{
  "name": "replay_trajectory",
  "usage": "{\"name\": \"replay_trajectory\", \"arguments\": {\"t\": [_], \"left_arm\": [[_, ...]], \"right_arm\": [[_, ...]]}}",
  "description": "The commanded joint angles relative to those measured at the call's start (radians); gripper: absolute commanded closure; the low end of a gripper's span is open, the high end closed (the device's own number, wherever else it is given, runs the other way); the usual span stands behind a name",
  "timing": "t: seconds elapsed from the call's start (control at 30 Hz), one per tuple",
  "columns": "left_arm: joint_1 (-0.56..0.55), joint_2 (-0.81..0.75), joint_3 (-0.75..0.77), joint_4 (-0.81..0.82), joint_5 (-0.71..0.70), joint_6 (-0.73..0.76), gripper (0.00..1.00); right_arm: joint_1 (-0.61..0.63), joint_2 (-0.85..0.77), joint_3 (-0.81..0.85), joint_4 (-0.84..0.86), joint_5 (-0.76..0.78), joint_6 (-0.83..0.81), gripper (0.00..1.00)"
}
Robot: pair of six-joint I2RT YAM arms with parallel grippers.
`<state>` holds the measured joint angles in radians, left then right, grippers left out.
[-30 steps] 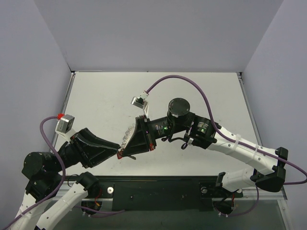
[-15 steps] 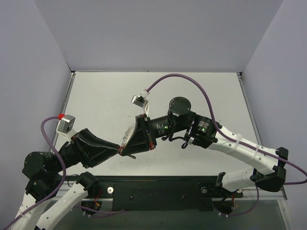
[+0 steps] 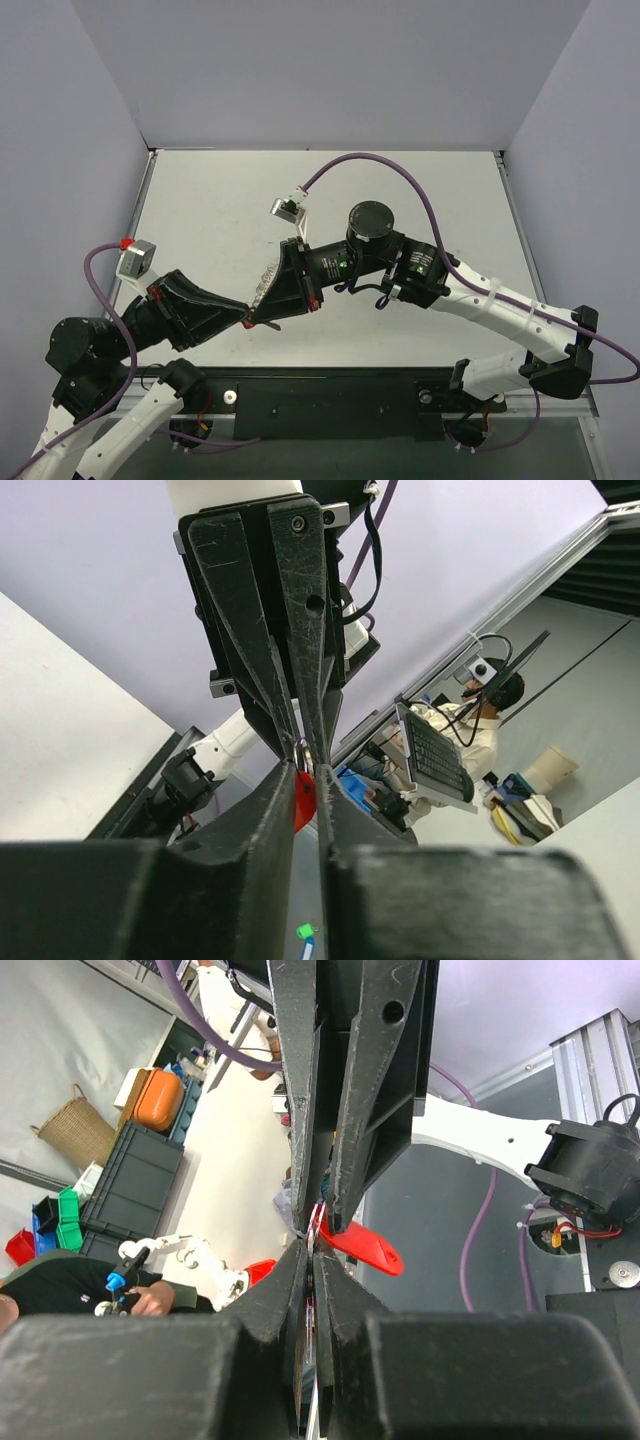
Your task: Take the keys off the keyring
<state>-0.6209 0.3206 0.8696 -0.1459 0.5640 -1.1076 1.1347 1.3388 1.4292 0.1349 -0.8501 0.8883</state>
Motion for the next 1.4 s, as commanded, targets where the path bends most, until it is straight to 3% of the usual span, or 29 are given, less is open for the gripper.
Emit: {"name": "replay_trajectory", "arguments": {"t": [0.0,0.17,0.7,1.37], "left_arm": [[0.006,-0.006,0.005,0.031,0.020,0.003,0.83],[0.006,-0.009,0.008,0.025,0.022,0.005,1.00],[0.013,0.023,0.097,-0.190,0.131,0.147,1.00],[0.066,0.035,0.123,-0.212,0.192,0.166,1.00]], "right_arm": [[0.004,0.000,0.043,0.045,-0.004,-0.008,1.00],[0.002,-0.004,0.039,0.043,-0.004,-0.012,1.00],[-0.001,-0.036,0.010,-0.040,0.016,-0.037,1.00],[0.004,-0.010,0.033,-0.046,0.031,-0.035,1.00]]}}
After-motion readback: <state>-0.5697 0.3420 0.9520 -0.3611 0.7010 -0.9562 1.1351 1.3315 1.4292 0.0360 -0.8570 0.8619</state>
